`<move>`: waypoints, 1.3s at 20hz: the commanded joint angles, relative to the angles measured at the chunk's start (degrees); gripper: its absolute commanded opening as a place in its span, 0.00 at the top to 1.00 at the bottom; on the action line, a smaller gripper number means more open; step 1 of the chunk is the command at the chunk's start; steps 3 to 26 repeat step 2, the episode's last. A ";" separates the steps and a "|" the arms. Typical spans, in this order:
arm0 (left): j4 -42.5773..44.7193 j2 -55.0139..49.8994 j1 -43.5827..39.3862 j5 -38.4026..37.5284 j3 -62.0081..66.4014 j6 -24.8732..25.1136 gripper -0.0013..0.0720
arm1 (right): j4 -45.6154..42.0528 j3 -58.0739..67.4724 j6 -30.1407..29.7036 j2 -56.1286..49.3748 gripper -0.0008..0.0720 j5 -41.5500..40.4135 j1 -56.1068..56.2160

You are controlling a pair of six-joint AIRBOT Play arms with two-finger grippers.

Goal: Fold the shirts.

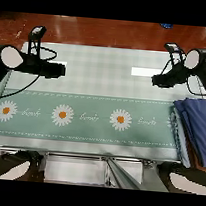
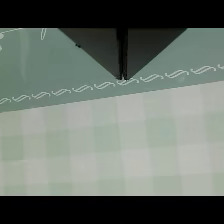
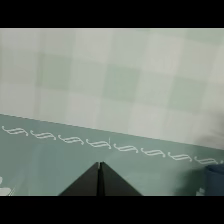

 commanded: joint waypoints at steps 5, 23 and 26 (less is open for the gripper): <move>0.04 -0.02 0.04 -0.04 -0.02 0.09 0.96 | -0.07 0.00 0.09 -0.02 0.96 0.07 0.02; 0.04 -0.02 0.04 -0.04 -0.02 0.09 0.96 | -0.07 0.00 0.09 -0.02 0.96 0.07 0.02; 0.04 -0.02 0.04 -0.04 -0.02 0.09 0.96 | -0.07 0.00 0.09 -0.02 0.96 0.07 0.02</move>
